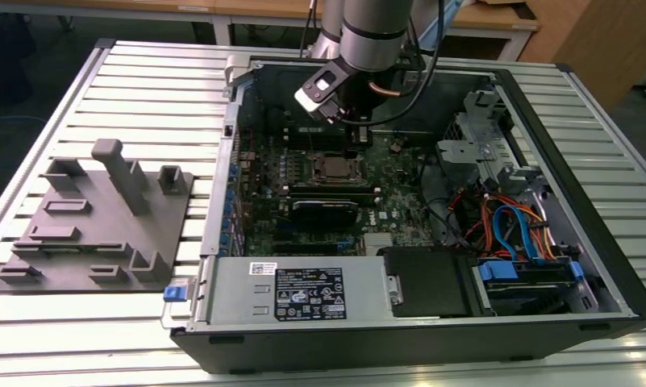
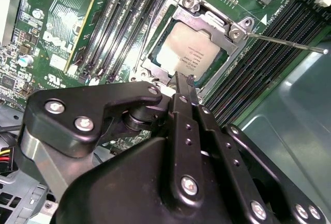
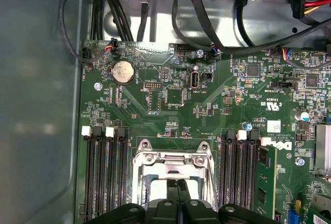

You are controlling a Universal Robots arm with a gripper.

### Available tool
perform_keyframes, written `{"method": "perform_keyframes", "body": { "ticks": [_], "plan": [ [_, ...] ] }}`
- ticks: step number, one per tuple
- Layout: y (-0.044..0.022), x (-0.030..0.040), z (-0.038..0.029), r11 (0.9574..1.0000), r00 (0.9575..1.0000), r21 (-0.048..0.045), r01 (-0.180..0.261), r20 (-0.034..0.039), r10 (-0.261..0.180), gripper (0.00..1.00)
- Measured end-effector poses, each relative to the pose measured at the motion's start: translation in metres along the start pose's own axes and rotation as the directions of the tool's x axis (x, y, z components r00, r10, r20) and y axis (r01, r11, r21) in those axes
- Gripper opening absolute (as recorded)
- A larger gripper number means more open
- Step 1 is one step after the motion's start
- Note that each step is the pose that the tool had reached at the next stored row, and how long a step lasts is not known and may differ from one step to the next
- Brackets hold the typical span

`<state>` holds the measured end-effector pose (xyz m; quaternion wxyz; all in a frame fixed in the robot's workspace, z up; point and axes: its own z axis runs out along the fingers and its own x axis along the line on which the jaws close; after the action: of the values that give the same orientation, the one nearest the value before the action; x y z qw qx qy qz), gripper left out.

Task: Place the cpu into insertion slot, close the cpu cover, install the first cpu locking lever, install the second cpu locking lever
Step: 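Close the cpu cover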

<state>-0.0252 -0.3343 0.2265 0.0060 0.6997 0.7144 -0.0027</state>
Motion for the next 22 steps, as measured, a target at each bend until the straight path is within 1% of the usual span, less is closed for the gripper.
{"method": "perform_keyframes", "body": {
  "ticks": [4,6,12,17,22],
  "plan": [
    [-0.0001,0.0,0.0008,1.0,1.0,-0.0002,0.0,-0.0003,0.0,0.1],
    [-0.0012,0.0001,0.0018,1.0,1.0,0.0,0.0,0.0,0.0,0.1],
    [-0.0084,0.0002,0.006,1.0,1.0,0.0,0.0,-0.0003,0.0,0.1],
    [-0.0173,0.0005,0.0122,1.0,1.0,-0.0001,0.0,-0.0024,0.0,0.1],
    [-0.0306,0.0008,0.014,1.0,1.0,-0.0001,0.001,-0.0024,-0.001,0.1]
  ]
}}
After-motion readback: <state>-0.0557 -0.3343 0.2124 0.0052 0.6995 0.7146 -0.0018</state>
